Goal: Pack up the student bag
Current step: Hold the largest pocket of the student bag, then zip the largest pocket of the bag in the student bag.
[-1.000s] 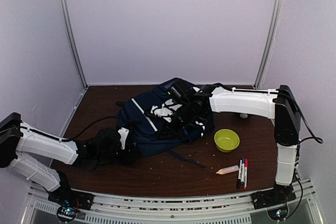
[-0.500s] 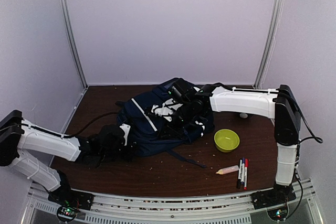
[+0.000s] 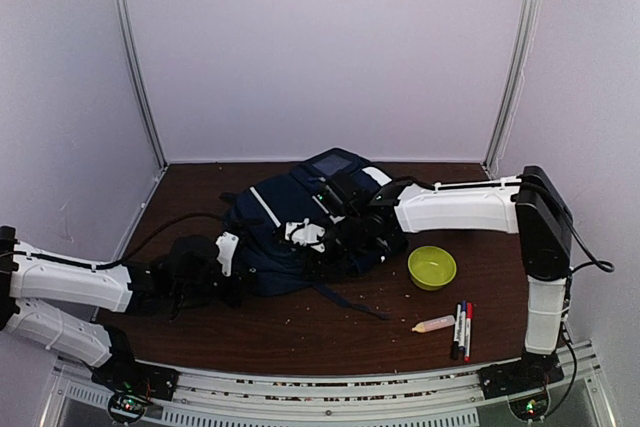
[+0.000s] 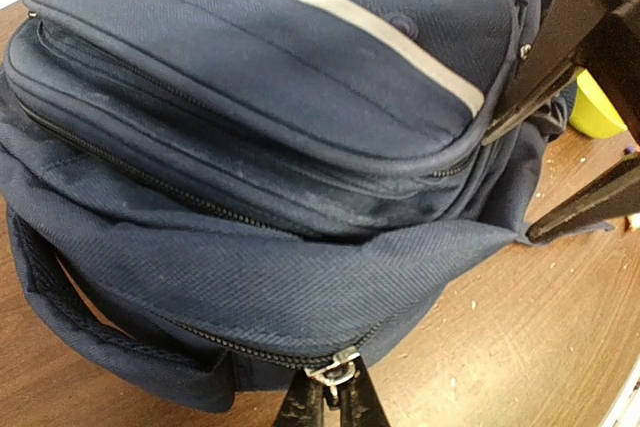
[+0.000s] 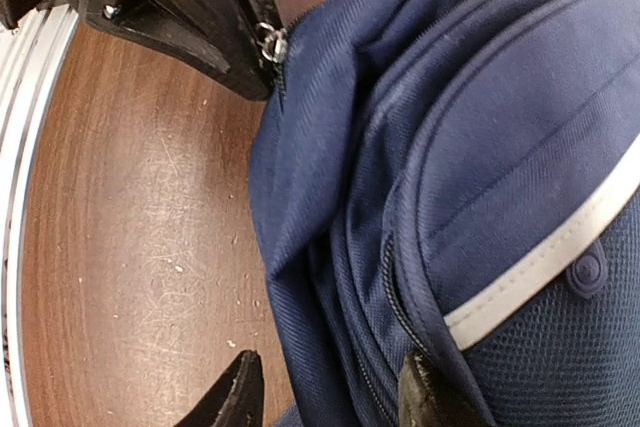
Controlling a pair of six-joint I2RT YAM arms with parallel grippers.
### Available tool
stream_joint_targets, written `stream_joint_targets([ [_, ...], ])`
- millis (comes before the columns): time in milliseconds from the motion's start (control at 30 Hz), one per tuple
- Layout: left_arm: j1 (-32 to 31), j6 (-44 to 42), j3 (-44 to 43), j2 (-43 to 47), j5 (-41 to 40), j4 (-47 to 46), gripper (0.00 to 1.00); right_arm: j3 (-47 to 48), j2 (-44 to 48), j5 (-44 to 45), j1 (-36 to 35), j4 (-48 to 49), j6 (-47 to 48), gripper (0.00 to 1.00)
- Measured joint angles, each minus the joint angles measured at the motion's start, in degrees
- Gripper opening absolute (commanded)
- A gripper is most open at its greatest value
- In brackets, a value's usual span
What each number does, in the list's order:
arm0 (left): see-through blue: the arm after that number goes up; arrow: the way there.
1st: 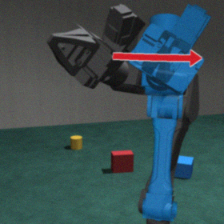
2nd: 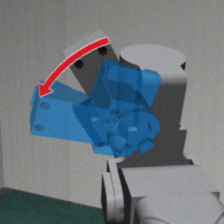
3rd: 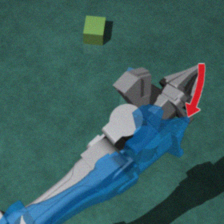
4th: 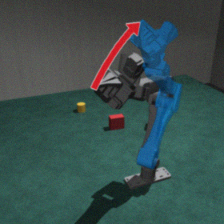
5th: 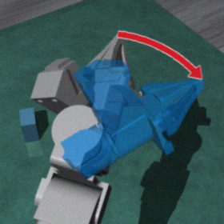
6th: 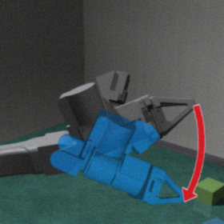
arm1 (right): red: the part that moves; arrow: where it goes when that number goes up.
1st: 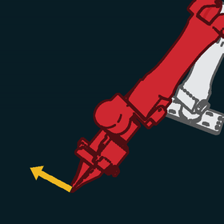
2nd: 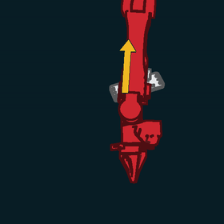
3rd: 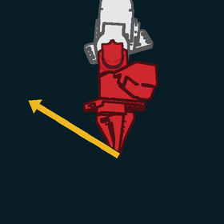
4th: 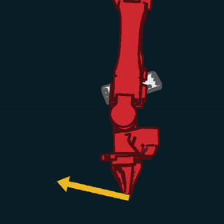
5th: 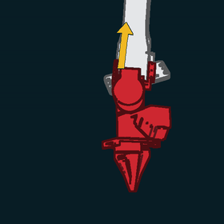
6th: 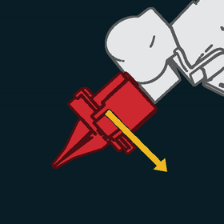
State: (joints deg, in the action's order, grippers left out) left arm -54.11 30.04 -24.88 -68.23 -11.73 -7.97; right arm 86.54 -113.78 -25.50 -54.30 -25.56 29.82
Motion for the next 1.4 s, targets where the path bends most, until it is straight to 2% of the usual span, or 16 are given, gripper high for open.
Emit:
stream_joint_targets([
  [267, 0.0, -0.6, 0.0, 0.3, 1.2, 0.7, 0.0, 0.5, -0.1, 1.8, -2.9, 2.9, 2.2, 0.48],
  [333, 0.0, -0.6, 0.0, 0.3, 1.3, 0.7, 0.0, 1.0, -0.3, 1.9, -3.4, 3.5, 2.4, 0.45],
  [400, 0.0, -0.6, 0.0, 0.3, 1.4, 0.7, 0.0, 1.4, -0.7, 2.4, -3.9, 4.4, 2.7, 0.37],
  [567, 0.0, -0.7, 0.0, 0.3, 1.5, 0.7, 0.0, 1.5, -1.9, 5.2, -4.4, 5.7, 3.2, 0.04],
  [600, 0.0, -0.8, 0.0, 0.3, 1.5, 0.7, 0.0, 1.6, -2.1, 5.8, -4.4, 5.9, 3.6, 0.0],
  [767, 0.0, -1.9, -0.1, 0.3, 1.1, 1.5, 0.0, -0.5, -1.1, 7.2, -4.4, 7.6, 5.8, 0.0],
  [1033, 1.6, -4.8, -1.5, 0.4, 2.4, 5.1, 0.0, -14.7, 9.9, 8.0, -3.0, 9.4, 15.0, 0.0],
  [1200, 5.5, -6.6, -1.5, 1.3, 3.0, 6.8, 0.0, -20.0, 14.2, 7.3, 1.5, 7.4, 20.1, 0.0],
  [1400, 6.8, -8.3, -1.8, 1.7, 5.5, 6.3, 0.0, -19.6, 13.9, 3.9, 9.9, 5.7, 22.4, 0.0],
])
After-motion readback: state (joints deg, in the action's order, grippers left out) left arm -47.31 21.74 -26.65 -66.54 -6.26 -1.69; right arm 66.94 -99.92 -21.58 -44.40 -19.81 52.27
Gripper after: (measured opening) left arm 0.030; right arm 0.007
